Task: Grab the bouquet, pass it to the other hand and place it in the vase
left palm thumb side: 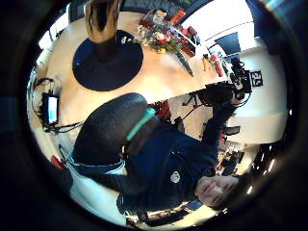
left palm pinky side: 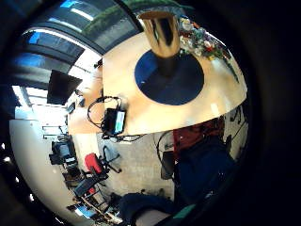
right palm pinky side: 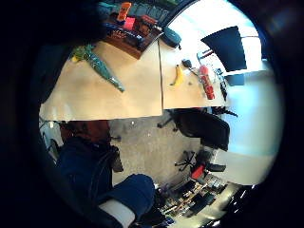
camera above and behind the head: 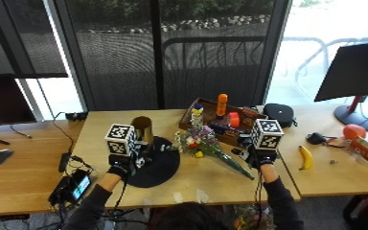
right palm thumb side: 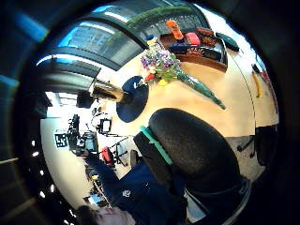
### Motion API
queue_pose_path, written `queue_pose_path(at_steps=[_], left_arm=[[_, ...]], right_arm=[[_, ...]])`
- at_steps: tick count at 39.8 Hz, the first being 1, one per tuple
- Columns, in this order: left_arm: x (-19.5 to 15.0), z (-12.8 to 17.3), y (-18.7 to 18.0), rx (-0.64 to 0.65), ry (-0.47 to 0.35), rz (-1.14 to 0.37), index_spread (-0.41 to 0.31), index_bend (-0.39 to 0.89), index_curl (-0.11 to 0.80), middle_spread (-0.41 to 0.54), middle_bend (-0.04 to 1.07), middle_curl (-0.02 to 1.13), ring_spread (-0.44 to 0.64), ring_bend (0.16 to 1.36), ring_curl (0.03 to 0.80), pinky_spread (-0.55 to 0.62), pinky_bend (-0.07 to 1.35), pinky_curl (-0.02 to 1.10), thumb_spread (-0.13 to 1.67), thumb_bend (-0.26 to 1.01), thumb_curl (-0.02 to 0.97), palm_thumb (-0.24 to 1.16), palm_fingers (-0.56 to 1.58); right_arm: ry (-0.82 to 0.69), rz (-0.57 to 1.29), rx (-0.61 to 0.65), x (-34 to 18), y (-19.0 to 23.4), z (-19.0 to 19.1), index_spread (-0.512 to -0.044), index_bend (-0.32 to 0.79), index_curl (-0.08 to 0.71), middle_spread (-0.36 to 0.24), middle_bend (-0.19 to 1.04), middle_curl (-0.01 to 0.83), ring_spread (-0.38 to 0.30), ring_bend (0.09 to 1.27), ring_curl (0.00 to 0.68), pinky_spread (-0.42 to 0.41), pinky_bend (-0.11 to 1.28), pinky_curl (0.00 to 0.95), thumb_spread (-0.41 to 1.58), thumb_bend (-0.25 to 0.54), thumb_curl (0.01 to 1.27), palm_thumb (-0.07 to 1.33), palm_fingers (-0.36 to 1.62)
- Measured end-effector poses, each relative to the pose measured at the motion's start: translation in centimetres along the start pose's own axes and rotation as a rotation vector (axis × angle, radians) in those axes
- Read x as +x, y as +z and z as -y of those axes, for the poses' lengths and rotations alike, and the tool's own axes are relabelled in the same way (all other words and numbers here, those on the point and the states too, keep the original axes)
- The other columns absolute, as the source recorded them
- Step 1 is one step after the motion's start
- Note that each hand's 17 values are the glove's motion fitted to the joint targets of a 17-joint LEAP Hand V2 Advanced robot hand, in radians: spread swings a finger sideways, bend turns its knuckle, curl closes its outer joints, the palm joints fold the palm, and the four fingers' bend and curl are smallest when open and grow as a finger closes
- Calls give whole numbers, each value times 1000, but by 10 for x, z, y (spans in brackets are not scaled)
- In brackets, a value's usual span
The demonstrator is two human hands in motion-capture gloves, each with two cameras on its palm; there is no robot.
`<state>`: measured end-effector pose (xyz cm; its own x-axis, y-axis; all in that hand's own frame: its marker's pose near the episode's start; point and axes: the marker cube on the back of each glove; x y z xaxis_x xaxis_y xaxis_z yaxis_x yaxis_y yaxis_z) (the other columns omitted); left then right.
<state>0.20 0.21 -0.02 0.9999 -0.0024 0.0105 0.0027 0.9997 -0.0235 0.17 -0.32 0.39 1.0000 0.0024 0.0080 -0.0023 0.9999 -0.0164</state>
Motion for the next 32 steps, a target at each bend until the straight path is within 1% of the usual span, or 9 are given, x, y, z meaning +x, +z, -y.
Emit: queue_pose_path(at_steps=[3,6,13,14,15,18,20,29,32], left_arm=[[3,0,3,-36,0,13,-1,105,43,155,150,52,190,509,129,232,373,114,573,51,68,128,176],[7,0,6,-45,3,14,-1,121,66,187,163,77,235,544,159,275,399,147,679,20,88,105,143],[15,0,9,-31,19,-3,-1,141,112,218,182,121,291,591,192,331,426,192,833,-13,139,106,107],[16,0,11,-28,21,-6,2,142,118,221,183,127,296,595,195,335,428,197,846,-15,145,106,103],[17,1,12,-25,22,-11,3,142,123,223,188,134,300,598,198,339,429,201,858,-17,151,105,101],[19,4,17,-15,27,-21,4,143,139,229,189,152,310,607,206,349,433,214,888,-21,168,102,92],[21,6,19,-13,33,-27,5,142,148,232,191,162,315,611,210,354,434,221,902,-22,178,100,88],[28,16,23,9,47,-67,14,143,183,238,193,207,328,627,226,369,433,249,950,-24,215,93,70],[29,18,23,30,50,-69,23,144,192,239,193,219,338,627,228,372,434,257,958,-22,227,96,64]], right_arm=[[4,13,-27,1,3,3,-224,66,33,-9,234,91,51,352,96,137,471,152,633,155,63,262,244],[4,17,-17,-1,-1,1,-255,73,47,-8,248,125,62,380,127,161,496,189,784,151,80,275,213],[-32,39,38,-11,-7,-5,-298,88,66,-3,282,186,69,434,170,186,519,234,996,121,110,278,197],[-32,39,35,-12,-7,-4,-301,76,64,-3,295,196,63,468,183,185,514,236,1016,116,114,279,222],[-31,38,30,-12,-7,-4,-300,50,57,-11,330,212,44,511,198,175,511,237,1037,113,119,281,285],[-17,38,8,-11,-4,2,-299,34,49,-21,371,241,19,565,217,161,508,244,1082,100,131,285,318],[-7,43,-8,-10,-2,8,-281,34,47,-30,391,260,-2,596,237,146,521,254,1105,91,138,287,344],[69,87,-55,-1,-7,25,-230,75,68,-42,399,307,-41,657,294,119,539,292,1160,58,171,314,352],[119,107,-73,-1,-14,27,-218,59,66,-37,398,319,-40,692,309,124,560,302,1169,48,183,328,406]])
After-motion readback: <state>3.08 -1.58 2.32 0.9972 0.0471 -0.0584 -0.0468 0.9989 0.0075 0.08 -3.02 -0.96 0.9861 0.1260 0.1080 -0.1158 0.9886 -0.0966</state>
